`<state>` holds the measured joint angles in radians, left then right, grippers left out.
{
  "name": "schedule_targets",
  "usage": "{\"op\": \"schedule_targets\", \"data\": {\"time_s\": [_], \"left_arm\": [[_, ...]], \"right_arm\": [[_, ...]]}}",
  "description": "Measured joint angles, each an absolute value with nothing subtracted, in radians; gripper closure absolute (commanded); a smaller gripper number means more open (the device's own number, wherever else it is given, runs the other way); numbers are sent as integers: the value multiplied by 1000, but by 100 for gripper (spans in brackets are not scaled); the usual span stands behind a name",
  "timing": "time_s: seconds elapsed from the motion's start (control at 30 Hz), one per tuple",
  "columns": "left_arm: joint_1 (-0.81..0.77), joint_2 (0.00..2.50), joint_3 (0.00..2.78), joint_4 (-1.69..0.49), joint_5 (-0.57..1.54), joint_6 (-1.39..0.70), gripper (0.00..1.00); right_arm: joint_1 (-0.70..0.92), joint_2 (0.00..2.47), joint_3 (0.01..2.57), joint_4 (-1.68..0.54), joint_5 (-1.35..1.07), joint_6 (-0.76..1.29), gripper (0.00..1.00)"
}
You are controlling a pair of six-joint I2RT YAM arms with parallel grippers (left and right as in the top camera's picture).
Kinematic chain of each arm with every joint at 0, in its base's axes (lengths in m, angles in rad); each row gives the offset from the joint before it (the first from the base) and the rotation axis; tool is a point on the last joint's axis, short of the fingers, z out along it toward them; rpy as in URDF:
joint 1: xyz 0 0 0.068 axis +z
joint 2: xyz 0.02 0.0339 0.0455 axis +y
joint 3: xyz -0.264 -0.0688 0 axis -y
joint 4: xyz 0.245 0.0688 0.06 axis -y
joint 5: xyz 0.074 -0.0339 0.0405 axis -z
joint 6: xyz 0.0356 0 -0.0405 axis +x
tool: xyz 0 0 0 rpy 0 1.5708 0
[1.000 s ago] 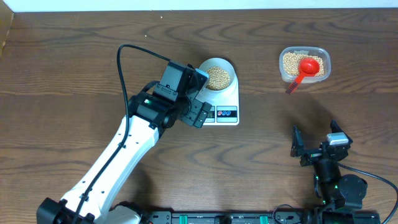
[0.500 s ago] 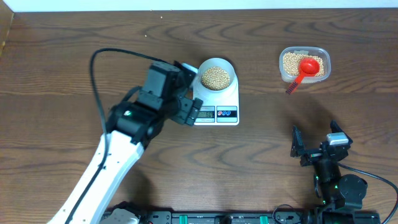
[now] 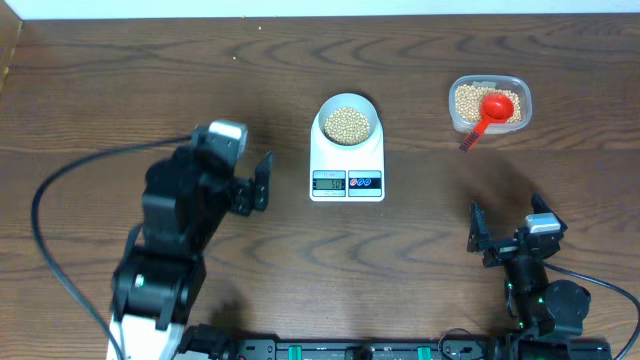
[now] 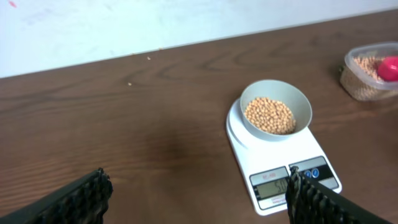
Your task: Scoop item into bowl and weigh 50g on scale
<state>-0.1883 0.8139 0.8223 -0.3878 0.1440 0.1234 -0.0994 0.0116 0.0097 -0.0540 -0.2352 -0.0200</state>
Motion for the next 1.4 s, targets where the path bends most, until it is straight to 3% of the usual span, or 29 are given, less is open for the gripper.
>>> {"op": "schedule_targets", "data": {"time_s": [0.3, 0.73, 1.07, 1.4], "left_arm": [[-66, 517, 518, -171, 160, 115, 8], [-33, 191, 117, 62, 163, 109, 8], [4, 25, 6, 25, 163, 109, 8], [25, 10, 12, -9, 152, 108, 8]], "right_arm": [[-99, 12, 10, -54, -234, -20, 1], [-99, 12, 10, -54, -235, -20, 1], [-99, 12, 10, -54, -235, -20, 1], [-99, 12, 10, -54, -235, -20, 1]]}}
